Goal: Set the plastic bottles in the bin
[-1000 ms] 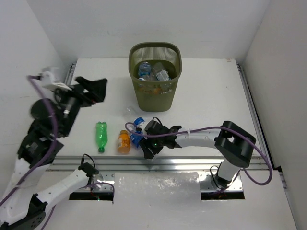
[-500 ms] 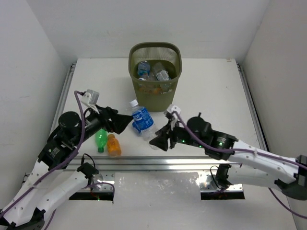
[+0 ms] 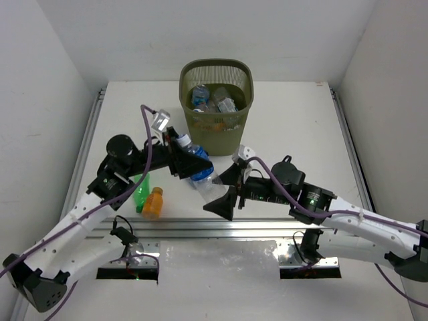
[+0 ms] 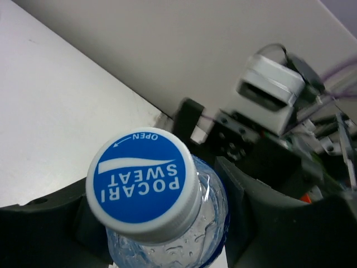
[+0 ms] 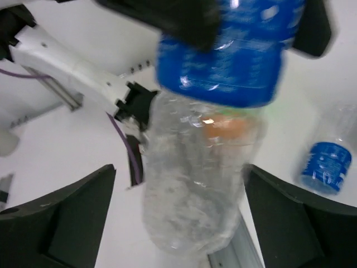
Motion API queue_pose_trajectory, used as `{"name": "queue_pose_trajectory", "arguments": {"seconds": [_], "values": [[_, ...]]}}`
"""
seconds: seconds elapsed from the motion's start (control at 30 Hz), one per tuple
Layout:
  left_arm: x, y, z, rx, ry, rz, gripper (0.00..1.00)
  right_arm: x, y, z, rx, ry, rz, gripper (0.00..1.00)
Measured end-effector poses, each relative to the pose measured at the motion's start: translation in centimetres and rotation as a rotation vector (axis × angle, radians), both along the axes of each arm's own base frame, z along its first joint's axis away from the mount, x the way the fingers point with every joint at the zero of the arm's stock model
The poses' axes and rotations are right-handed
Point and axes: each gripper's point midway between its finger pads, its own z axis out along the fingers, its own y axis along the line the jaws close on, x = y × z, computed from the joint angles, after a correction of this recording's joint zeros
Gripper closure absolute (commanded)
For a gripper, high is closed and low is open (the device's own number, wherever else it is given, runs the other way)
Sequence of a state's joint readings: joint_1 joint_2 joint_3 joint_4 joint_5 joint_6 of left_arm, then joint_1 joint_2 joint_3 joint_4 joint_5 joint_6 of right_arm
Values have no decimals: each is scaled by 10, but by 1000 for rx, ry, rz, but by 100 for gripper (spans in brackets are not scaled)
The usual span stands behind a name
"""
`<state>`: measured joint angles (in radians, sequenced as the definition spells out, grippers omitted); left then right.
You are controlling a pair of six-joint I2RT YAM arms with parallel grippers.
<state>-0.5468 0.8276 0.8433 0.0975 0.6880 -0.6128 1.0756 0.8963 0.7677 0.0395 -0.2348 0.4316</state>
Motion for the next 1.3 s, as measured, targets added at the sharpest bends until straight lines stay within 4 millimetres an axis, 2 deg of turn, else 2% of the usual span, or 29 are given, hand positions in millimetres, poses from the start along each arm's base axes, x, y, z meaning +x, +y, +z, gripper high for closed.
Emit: {"name": "queue_pose_trajectory", "arguments": {"seconds": [0.07, 0.1, 0.17, 0.23, 0.33, 0.37, 0.43, 0.47, 0.53, 0.57, 0.6, 0.67, 0.73, 0.8, 0.87, 0.93, 1.0, 1.07, 1.13, 1.17, 1.2, 1.23, 1.27, 1.3], "values": [[17, -2, 14, 17, 6, 61, 100, 6, -4, 9, 17, -37, -47, 1], [28, -1, 28, 27, 5, 114, 100, 14, -10, 15, 28, -53, -107, 1], [57, 5, 62, 35, -34, 258, 100, 39, -37, 23, 31, -60, -309, 1], [96, 18, 109, 20, -99, 447, 100, 58, -66, 24, 11, -55, -484, 1], [150, 31, 162, 12, -180, 656, 99, 75, -105, 19, -33, -47, -685, 1], [172, 31, 170, 27, -189, 710, 87, 79, -116, 16, -52, -45, -735, 1], [207, 28, 188, 34, -224, 779, 76, 82, -131, 9, -90, -40, -800, 1], [223, 25, 193, 46, -231, 800, 62, 83, -137, 5, -114, -38, -825, 1], [267, 8, 176, 117, -214, 827, 42, 84, -145, -2, -156, -36, -854, 1], [289, 0, 162, 154, -201, 839, 26, 84, -148, -5, -171, -35, -863, 1], [307, -6, 143, 200, -180, 847, 21, 84, -150, -7, -184, -36, -867, 1], [333, -13, 94, 315, -121, 859, 0, 84, -151, -10, -199, -39, -870, 1], [344, -13, 43, 436, -54, 859, 0, 86, -148, -13, -222, -49, -862, 1], [344, -6, 10, 523, -10, 868, 0, 88, -139, -21, -267, -63, -833, 1], [339, 4, -2, 576, 9, 888, 0, 91, -123, -31, -316, -79, -778, 1], [327, 19, 12, 584, 10, 927, 0, 95, -97, -52, -393, -93, -696, 1], [304, 41, 44, 554, -4, 984, 0, 101, -70, -76, -467, -99, -621, 1], [264, 75, 92, 470, -31, 1070, 0, 107, -47, -107, -540, -91, -559, 1], [207, 121, 125, 383, -46, 1167, 0, 111, -29, -140, -600, -73, -501, 1], [172, 147, 141, 317, -61, 1218, 0, 114, -21, -154, -617, -64, -483, 1], [139, 172, 152, 254, -76, 1261, 0, 118, -15, -166, -627, -55, -469, 1], [118, 187, 150, 220, -76, 1289, 0, 121, -9, -177, -637, -47, -456, 1], [84, 212, 155, 144, -93, 1325, 0, 127, -5, -190, -656, -35, -450, 1], [57, 230, 155, 94, -110, 1347, 0, 133, 2, -200, -663, -24, -444, 1]]}}
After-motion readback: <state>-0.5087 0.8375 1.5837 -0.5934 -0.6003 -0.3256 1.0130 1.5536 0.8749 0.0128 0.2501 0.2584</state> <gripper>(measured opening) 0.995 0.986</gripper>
